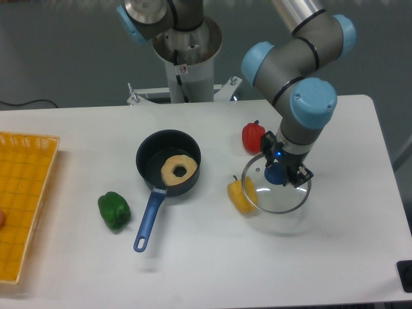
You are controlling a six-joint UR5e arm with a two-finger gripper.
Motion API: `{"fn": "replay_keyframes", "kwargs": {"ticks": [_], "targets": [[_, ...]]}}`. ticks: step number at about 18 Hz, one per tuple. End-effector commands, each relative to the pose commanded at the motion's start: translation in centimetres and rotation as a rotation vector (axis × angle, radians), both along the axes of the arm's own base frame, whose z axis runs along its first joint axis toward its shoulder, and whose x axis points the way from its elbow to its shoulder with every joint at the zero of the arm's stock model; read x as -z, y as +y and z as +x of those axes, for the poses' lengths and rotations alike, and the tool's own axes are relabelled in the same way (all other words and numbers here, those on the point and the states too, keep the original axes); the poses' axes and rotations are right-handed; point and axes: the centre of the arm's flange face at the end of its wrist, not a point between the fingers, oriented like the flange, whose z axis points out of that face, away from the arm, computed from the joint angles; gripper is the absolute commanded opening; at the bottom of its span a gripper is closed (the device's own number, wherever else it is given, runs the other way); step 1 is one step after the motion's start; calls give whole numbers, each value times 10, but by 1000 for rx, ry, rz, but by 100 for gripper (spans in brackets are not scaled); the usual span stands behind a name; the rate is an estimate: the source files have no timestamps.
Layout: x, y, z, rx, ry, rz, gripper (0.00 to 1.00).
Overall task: Close the pot lid
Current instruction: 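Lift the glass lid by its blue knob with the gripper, then carry the glass lid over the blue saucepan and lower it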
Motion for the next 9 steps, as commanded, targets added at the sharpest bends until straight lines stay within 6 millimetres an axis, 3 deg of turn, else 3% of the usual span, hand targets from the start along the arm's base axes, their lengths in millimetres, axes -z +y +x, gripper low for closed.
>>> {"fn": "replay_keyframes", "kwargs": {"ticks": [9], "targets": [[-10,13,43,21,-2,-1,56]]}}
